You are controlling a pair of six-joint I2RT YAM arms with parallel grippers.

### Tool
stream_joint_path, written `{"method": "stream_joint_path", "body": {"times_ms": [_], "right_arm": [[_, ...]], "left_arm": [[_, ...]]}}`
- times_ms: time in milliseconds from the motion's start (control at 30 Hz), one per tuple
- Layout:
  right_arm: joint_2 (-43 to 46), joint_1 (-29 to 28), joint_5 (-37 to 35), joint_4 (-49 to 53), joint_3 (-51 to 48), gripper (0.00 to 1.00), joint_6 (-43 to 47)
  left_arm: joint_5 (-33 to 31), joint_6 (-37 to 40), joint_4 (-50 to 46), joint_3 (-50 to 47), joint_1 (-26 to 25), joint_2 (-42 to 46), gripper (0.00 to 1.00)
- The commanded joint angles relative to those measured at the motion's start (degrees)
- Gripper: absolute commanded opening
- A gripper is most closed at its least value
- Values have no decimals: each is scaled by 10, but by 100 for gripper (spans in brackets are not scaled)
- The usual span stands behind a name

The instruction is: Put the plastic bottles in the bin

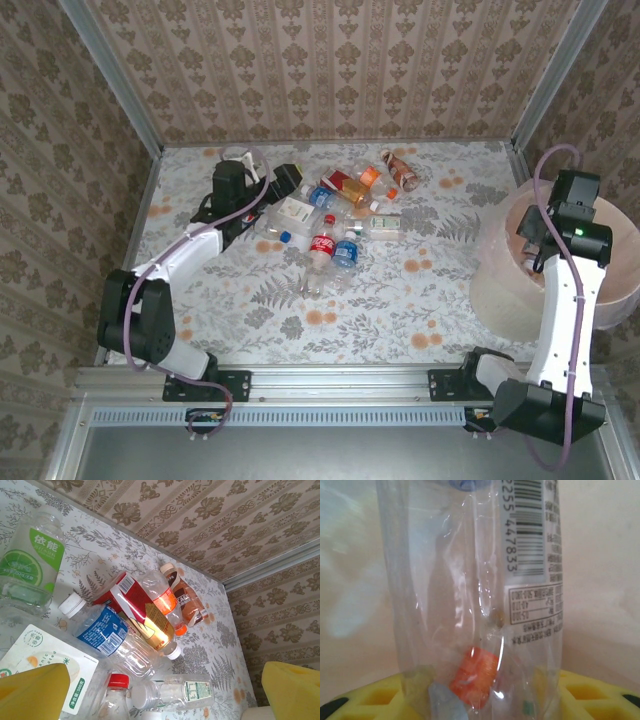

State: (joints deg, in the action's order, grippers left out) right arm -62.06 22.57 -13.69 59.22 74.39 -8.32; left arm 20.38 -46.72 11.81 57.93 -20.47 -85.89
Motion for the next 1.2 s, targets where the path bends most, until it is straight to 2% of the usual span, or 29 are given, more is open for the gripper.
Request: {"method": "stream_joint_path", "body": {"times_ms": [0,100,267,433,667,933,1100,1167], "right_arm": [[-6,12,-57,25,-7,60,-18],[-5,16,-74,22,-18,69,-26],[-2,16,-44,14,-18,82,-30],[3,16,-32,15,-5,85,-35],[45,4,32,-11,8,87,-59],[84,-96,67,-74,51,91,-86],[85,-180,113,-156,28,95,-79],[87,-204,133,-194,11,100,-76]], "left_arm": [[11,-4,-25,23,3,-1,100],[7,1,-40,27,3,-2,100],[-3,-4,-44,24,4,-2,100],[-12,-9,-48,19,4,-2,100],[-32,-14,-72,18,7,0,100],[-69,-38,-100,-8,21,17,100],[-108,-40,-172,3,24,19,100],[-123,-44,-191,5,27,20,100]]}}
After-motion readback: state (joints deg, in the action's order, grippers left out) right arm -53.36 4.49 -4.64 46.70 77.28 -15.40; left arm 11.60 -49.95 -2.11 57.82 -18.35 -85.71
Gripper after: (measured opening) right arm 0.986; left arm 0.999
